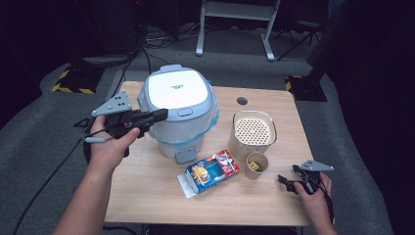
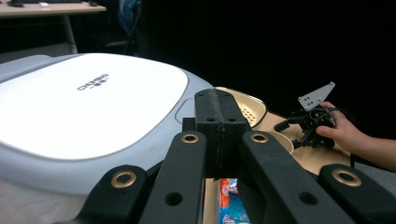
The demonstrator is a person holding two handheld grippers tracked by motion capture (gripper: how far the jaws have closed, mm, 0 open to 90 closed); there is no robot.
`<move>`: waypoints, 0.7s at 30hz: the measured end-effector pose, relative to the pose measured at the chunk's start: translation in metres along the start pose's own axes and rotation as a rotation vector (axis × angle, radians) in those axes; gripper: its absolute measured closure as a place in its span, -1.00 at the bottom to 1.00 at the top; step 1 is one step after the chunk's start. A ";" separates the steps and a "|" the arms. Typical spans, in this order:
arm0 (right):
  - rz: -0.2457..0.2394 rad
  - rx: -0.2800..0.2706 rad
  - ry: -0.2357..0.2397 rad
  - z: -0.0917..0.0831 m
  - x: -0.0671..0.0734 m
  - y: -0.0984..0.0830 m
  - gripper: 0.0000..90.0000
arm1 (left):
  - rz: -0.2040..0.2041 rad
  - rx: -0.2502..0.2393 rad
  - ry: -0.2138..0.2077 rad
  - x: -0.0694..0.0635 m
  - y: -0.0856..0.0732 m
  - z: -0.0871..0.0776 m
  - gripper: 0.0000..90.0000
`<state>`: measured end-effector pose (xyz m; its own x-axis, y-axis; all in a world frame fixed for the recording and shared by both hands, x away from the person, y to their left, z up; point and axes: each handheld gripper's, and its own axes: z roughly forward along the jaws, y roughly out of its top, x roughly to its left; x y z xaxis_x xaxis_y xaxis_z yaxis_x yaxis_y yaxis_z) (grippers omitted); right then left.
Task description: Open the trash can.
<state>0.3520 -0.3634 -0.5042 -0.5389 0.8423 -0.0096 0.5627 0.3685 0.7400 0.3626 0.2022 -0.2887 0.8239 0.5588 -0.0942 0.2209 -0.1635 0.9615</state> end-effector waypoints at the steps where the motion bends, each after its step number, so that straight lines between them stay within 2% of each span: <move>1: 0.000 0.000 0.000 0.000 0.000 0.000 -0.59 | 0.003 0.011 0.000 -0.001 0.001 0.004 1.00; 6: 0.000 0.000 0.000 0.000 0.000 0.000 -0.58 | 0.014 0.029 0.014 0.001 0.007 0.018 1.00; 7: 0.000 0.000 0.000 0.000 0.000 0.000 -0.58 | 0.022 0.030 0.030 0.003 0.008 0.023 1.00; 14: 0.000 0.000 0.000 0.000 0.000 0.000 -0.58 | 0.026 0.062 0.064 0.003 0.007 0.038 0.99; 15: 0.000 0.000 0.000 0.000 0.000 0.000 -0.58 | 0.031 0.078 0.089 0.001 0.006 0.042 0.98; 16: 0.000 0.000 0.000 0.000 0.000 0.000 -0.58 | 0.031 0.078 0.089 0.001 0.006 0.042 0.95; 17: 0.000 0.000 0.000 0.000 0.000 0.000 -0.58 | 0.061 0.118 0.136 -0.003 0.006 0.047 0.92; 21: 0.000 0.000 0.000 0.000 0.000 0.000 -0.59 | 0.061 0.125 0.124 -0.007 0.007 0.052 0.96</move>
<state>0.3520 -0.3634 -0.5042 -0.5389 0.8423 -0.0099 0.5627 0.3686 0.7399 0.3851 0.1546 -0.2947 0.7689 0.6393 0.0032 0.2420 -0.2957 0.9241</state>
